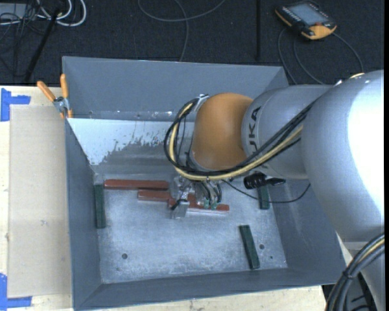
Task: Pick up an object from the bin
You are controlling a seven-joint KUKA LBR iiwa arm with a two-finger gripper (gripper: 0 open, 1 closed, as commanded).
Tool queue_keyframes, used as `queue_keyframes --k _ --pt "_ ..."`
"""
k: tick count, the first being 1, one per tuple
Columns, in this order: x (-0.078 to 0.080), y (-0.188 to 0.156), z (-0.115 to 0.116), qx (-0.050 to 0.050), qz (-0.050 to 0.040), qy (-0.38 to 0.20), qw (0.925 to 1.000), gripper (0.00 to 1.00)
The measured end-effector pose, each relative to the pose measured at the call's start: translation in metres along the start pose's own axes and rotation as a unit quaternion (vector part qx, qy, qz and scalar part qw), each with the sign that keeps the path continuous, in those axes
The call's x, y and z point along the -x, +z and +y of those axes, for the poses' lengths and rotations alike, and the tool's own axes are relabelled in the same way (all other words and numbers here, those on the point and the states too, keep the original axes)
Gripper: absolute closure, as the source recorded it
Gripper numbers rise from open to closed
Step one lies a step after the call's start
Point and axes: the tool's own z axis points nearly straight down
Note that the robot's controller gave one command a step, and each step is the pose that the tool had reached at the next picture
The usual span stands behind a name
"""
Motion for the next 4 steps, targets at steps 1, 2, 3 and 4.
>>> queue_keyframes --k 1,2,3,4 --pt "0.0 -0.001 0.0 0.0 0.0004 -0.005 1.0 1.0" --pt "0.0 -0.003 -0.001 0.0 0.002 -0.014 0.9999 1.0" --pt "-0.008 -0.039 0.021 -0.001 -0.0002 -0.059 0.9982 1.0" --pt "-0.029 -0.03 0.054 -0.001 0.0036 -0.01 0.9999 0.0"
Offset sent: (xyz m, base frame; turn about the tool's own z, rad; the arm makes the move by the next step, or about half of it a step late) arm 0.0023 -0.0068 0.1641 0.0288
